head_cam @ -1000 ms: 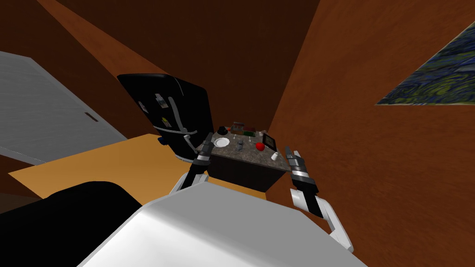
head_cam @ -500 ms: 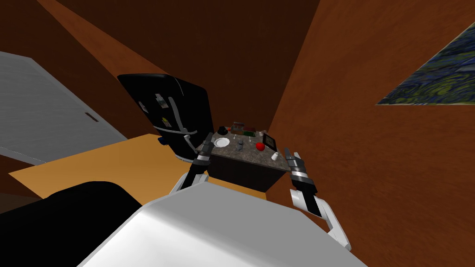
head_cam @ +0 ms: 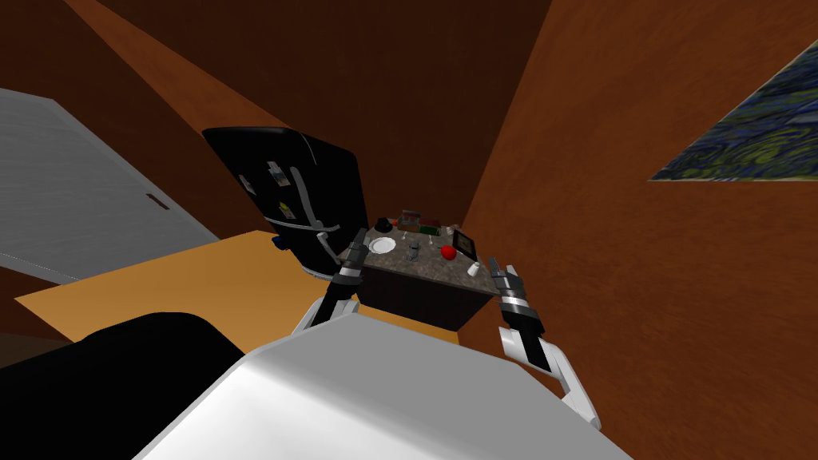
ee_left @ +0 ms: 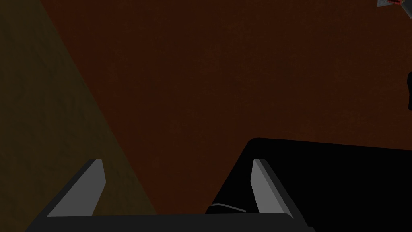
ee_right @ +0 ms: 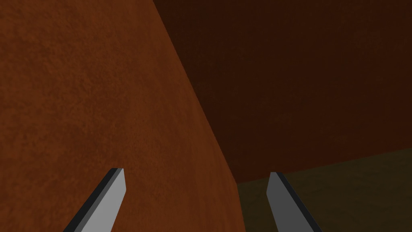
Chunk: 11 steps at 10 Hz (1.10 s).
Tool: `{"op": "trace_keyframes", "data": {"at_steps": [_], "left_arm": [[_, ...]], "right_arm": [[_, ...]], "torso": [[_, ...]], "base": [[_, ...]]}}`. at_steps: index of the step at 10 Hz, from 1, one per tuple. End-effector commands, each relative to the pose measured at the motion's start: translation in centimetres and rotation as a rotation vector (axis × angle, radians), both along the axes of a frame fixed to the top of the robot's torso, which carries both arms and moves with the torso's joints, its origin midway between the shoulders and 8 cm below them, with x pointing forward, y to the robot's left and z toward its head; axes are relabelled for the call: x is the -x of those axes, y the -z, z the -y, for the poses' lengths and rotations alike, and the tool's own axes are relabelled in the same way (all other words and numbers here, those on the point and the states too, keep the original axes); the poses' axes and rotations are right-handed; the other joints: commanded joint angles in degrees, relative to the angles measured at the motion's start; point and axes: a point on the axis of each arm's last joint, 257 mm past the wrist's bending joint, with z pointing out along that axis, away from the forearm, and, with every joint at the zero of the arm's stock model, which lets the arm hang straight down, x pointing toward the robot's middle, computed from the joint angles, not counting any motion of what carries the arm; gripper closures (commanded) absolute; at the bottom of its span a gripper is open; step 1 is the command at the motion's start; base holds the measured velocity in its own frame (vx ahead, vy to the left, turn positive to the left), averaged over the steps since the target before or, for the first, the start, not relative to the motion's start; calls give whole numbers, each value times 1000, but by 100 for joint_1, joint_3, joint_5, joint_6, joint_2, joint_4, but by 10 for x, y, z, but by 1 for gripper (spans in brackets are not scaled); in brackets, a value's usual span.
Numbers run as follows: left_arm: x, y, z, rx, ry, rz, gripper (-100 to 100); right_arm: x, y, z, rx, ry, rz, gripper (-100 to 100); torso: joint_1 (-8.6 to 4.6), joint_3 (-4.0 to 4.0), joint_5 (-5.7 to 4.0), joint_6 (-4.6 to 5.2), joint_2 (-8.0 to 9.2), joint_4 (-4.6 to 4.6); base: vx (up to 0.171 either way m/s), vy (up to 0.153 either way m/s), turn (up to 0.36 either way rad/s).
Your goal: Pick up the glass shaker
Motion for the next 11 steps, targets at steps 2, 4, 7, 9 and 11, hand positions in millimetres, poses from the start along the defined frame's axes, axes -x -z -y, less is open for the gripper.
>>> {"op": "trace_keyframes", "data": {"at_steps": [2, 4, 7, 9, 11], "left_arm": [[0, 0, 0, 0, 0, 0, 0], [0, 0, 0, 0, 0, 0, 0], [0, 0, 0, 0, 0, 0, 0], [0, 0, 0, 0, 0, 0, 0], [0, 0, 0, 0, 0, 0, 0]], "right_arm": [[0, 0, 0, 0, 0, 0, -100], [0, 0, 0, 0, 0, 0, -100], [0, 4, 1, 4, 3, -9, -100], [2, 41, 10, 42, 34, -101, -100], [5, 67, 19, 74, 57, -173, -100]], "torso": [[0, 0, 0, 0, 0, 0], [0, 0, 0, 0, 0, 0], [0, 0, 0, 0, 0, 0], [20, 4, 3, -2, 7, 1], [31, 5, 7, -1, 8, 2]], "base": [[0, 0, 0], [0, 0, 0], [-2, 4, 10], [-27, 83, 122], [-15, 88, 63]]}}
